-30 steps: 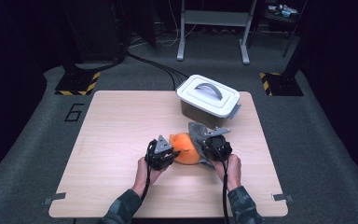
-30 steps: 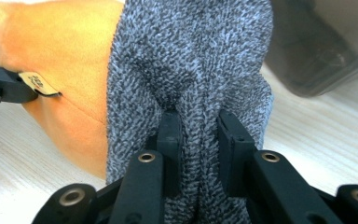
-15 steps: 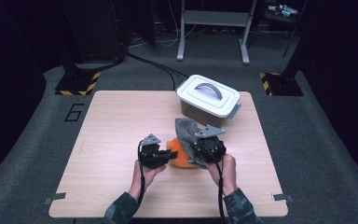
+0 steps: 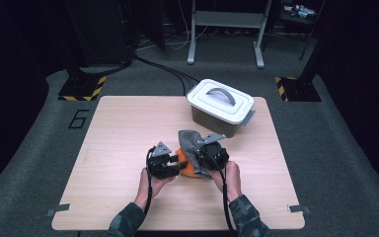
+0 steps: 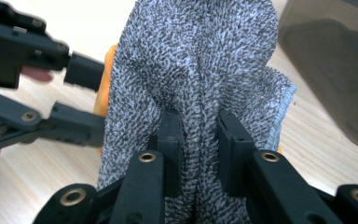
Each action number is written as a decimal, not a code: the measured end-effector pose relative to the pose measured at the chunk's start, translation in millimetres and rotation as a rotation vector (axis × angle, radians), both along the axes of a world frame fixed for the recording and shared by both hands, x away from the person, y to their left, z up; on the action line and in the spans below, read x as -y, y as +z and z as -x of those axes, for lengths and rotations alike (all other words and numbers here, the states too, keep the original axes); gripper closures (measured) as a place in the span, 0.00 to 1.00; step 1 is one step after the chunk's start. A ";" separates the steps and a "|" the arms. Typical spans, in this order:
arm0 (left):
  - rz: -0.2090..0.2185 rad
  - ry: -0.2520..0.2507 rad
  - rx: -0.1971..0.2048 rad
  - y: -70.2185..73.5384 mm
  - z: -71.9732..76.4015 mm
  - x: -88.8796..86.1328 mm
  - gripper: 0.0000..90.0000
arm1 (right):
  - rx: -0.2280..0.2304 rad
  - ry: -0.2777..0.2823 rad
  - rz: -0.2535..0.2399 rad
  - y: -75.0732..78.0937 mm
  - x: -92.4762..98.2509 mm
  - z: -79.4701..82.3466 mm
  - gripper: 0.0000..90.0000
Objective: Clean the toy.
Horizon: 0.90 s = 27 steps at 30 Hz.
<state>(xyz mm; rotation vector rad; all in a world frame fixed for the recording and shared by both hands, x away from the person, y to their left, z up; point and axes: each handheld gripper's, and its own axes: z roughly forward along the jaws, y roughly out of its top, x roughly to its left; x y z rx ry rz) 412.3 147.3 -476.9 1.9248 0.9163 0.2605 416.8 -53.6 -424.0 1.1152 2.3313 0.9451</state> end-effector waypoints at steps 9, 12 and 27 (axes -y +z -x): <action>0.031 0.019 -0.031 -3.6 -3.7 -2.0 0.84 | -0.012 -0.071 -0.048 -5.1 30.8 -5.3 0.81; 0.037 0.017 -0.034 -4.6 -4.7 -3.6 0.84 | -0.020 -0.094 -0.043 -11.5 39.5 -6.3 0.82; 0.053 0.041 -0.048 -7.8 -4.9 -10.6 0.85 | -0.117 -0.203 -0.011 -61.4 65.6 -17.2 0.82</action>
